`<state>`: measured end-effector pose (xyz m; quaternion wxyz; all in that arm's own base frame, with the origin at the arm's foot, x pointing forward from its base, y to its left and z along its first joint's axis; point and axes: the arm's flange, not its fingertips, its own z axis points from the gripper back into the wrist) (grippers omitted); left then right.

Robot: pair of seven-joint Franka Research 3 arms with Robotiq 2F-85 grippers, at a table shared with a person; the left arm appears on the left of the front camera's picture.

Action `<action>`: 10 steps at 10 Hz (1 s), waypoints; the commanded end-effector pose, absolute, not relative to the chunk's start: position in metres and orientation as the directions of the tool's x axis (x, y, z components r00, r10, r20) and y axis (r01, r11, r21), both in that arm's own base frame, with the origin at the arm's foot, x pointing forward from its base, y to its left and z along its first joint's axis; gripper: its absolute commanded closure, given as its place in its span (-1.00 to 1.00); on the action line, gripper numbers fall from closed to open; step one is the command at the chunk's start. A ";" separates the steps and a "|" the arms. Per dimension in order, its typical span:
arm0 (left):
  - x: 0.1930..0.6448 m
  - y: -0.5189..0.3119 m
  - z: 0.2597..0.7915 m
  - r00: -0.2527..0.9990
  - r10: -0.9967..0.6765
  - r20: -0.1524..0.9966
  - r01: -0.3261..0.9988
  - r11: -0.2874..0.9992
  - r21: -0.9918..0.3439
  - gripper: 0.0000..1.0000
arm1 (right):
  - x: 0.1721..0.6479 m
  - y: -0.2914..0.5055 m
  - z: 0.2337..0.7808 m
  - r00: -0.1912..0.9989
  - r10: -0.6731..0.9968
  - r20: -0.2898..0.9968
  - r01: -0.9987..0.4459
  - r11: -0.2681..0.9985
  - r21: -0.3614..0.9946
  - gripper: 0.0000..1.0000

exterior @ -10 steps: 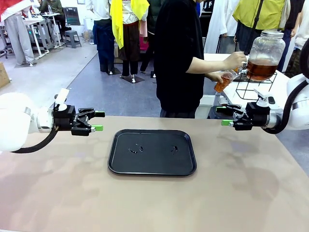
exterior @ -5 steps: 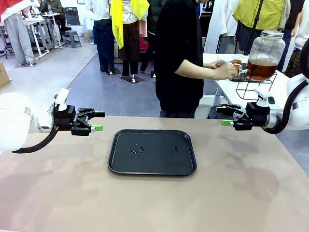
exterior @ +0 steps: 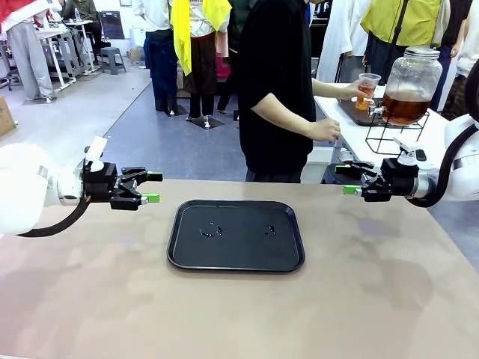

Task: Pour the drink into the iced cup.
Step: Open the gripper to release the iced cup you were holding.

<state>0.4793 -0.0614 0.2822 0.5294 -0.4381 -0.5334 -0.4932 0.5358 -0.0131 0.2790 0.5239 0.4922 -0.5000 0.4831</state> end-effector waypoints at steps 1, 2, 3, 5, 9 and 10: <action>0.480 -0.063 0.284 -0.069 -0.047 0.997 0.988 0.136 0.075 -1.00 | 0.538 -0.013 0.282 0.031 0.016 0.999 -0.998 0.048 0.030 -1.00; 0.480 -0.063 0.284 -0.069 -0.047 0.997 0.988 0.136 0.075 -1.00 | 0.538 -0.013 0.282 0.031 0.016 0.999 -0.998 0.048 0.030 -1.00; 0.480 -0.063 0.284 -0.069 -0.047 0.997 0.988 0.136 0.075 -1.00 | 0.538 -0.013 0.282 0.031 0.016 0.999 -0.998 0.048 0.030 -1.00; 0.480 -0.063 0.284 -0.069 -0.047 0.997 0.988 0.136 0.075 -1.00 | 0.538 -0.013 0.282 0.031 0.016 0.999 -0.998 0.048 0.030 -1.00; 0.480 -0.063 0.284 -0.069 -0.047 0.997 0.988 0.136 0.075 -1.00 | 0.538 -0.013 0.282 0.031 0.016 0.999 -0.998 0.048 0.030 -1.00; 0.480 -0.063 0.284 -0.069 -0.047 0.997 0.988 0.136 0.075 -1.00 | 0.538 -0.013 0.282 0.031 0.016 0.999 -0.998 0.048 0.030 -1.00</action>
